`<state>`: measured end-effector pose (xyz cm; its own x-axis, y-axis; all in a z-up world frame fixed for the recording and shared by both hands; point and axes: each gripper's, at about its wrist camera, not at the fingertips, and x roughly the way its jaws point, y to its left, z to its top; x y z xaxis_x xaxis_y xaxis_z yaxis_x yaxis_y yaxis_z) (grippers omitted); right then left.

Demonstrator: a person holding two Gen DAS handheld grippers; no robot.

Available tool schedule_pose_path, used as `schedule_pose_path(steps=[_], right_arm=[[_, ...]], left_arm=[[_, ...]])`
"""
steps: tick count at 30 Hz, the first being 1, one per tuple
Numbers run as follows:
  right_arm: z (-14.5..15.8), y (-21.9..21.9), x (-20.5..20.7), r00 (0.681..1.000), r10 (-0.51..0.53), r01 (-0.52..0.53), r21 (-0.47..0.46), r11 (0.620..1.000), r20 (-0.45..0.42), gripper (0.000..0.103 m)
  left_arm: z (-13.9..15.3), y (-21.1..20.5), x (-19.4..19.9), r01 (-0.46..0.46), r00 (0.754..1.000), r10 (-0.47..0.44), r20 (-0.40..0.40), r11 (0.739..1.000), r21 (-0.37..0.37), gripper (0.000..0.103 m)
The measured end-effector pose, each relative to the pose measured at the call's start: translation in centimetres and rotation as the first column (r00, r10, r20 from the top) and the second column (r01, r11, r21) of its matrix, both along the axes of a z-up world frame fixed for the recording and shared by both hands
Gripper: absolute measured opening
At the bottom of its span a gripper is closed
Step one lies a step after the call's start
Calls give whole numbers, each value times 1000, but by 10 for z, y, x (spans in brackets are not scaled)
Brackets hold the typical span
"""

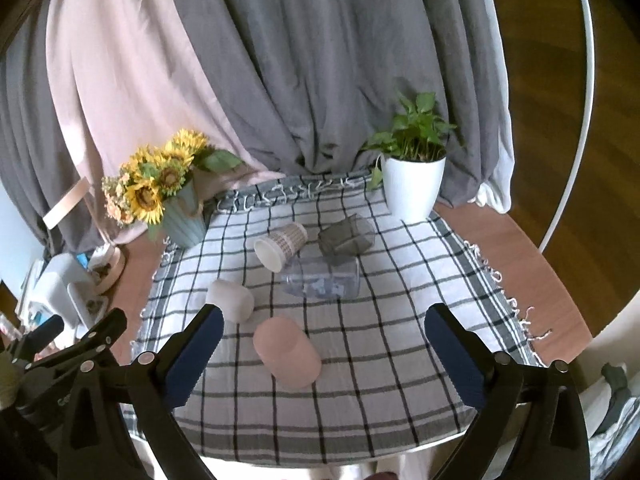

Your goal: Flip cup upside down

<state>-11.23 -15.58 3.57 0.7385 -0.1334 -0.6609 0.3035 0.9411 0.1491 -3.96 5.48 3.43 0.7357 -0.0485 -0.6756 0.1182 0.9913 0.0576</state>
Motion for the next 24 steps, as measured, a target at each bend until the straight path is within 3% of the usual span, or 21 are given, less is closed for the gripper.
schedule_pose_path(steps=[24], right_arm=[[-1,7,0,1000,21,-21,-15,1000,-13,101]], left_arm=[[0,-1,-3,-3,1000,3,-3,1000,0,103]])
